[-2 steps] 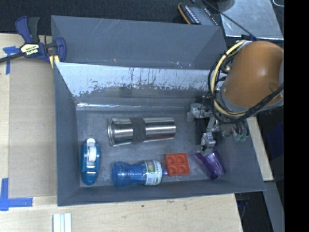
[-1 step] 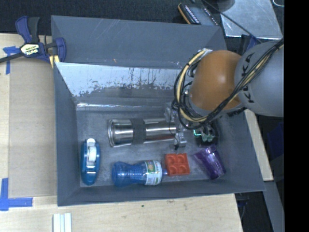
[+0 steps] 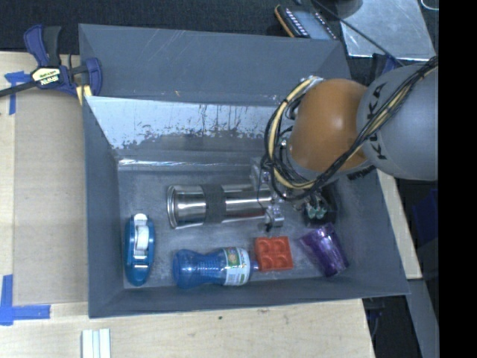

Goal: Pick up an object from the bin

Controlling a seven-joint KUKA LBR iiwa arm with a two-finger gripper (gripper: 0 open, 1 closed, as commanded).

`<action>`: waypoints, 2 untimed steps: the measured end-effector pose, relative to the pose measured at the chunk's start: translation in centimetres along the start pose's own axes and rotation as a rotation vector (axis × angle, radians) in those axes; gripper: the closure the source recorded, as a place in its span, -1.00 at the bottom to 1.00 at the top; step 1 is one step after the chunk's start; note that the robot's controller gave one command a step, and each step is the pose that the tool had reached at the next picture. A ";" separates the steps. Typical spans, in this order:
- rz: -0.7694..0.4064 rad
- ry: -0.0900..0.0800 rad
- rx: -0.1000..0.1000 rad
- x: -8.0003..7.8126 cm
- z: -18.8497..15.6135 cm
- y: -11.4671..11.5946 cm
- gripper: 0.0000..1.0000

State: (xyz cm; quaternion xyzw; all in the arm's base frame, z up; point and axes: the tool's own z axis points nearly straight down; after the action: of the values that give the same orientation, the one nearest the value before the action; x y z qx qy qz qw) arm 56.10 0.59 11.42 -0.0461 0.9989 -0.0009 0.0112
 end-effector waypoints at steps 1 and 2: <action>0.014 -0.004 0.002 -0.8 1.5 -1.3 1.00; 0.013 -0.004 0.002 -0.8 1.5 -1.3 1.00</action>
Offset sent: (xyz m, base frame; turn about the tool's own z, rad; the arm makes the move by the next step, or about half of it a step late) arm 0.0000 0.0000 0.0000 0.0000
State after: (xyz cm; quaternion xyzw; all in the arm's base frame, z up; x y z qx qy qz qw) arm 57.09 -0.67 9.99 -0.0394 0.9991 -0.0017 0.0131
